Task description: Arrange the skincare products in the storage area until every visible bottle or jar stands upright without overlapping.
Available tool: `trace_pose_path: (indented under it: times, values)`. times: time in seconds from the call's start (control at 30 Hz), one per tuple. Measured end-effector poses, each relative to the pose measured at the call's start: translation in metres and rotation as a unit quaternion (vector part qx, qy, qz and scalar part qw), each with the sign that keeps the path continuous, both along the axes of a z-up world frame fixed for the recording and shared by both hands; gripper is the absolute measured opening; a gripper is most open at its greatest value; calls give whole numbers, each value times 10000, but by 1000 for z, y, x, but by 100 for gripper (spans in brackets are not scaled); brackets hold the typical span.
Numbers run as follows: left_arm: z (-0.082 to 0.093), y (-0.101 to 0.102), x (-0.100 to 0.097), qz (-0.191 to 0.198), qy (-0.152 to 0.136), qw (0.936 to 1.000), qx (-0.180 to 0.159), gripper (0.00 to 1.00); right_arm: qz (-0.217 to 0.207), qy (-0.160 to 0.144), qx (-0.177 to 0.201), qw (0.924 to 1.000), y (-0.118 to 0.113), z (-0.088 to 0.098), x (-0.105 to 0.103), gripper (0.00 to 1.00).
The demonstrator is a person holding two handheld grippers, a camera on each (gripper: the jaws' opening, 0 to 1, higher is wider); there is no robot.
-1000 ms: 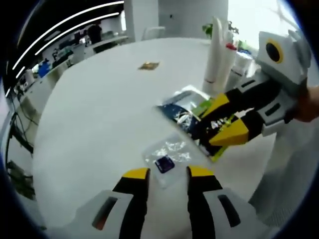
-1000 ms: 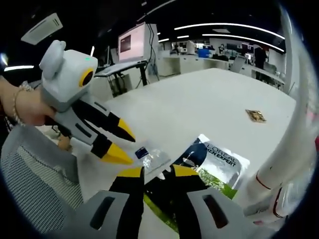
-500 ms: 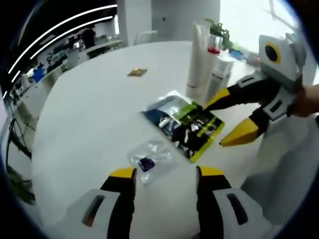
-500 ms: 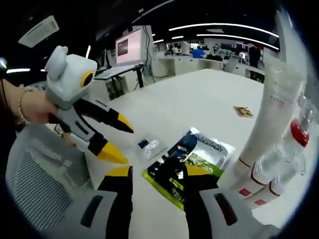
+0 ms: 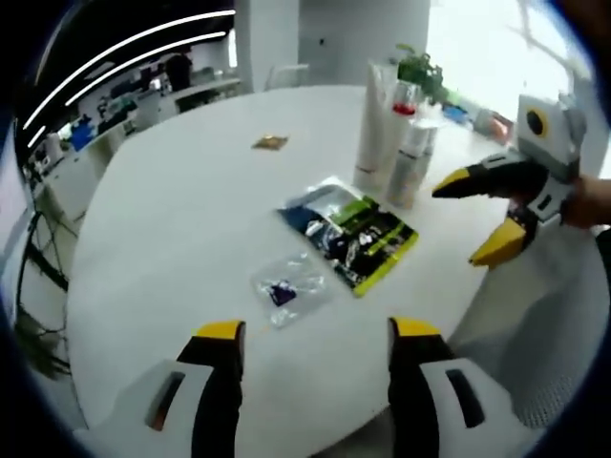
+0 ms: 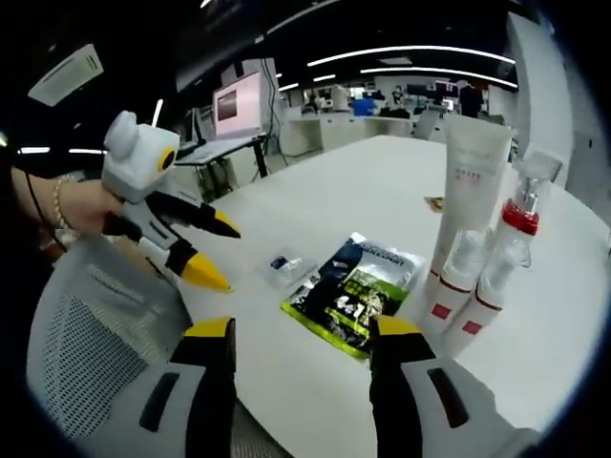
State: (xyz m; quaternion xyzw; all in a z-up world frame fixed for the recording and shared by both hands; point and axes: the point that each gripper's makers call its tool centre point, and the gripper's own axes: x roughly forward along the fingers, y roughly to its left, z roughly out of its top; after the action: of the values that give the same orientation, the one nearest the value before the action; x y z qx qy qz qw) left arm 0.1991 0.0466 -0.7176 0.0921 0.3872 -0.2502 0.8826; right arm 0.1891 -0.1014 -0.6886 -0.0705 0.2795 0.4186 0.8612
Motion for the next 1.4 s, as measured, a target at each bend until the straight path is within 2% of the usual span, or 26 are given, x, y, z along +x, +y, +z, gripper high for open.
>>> trace_pose_path:
  times: [0.27,0.57,0.7,1.1,1.27,1.4]
  values:
    - [20,5,-9,201,-94,9994,-251,67,-263,-127,-6,9996,-26,13,5,64]
    - [26,5,-17,295,-261,9980,-503,74,-568,-220,14,9981,-60,24,6,73]
    - [35,6,-17,366,-328,9972,-566,76,-643,-239,23,9976,-71,26,4,75]
    - [54,7,-19,423,-645,9943,-731,87,-724,-252,173,9969,-87,31,6,85]
    - [54,8,-16,442,-735,9934,-761,91,-942,-227,219,9951,-98,26,12,99]
    - [51,8,-15,409,-716,9942,-692,92,-1029,-195,203,9943,-101,26,14,99]
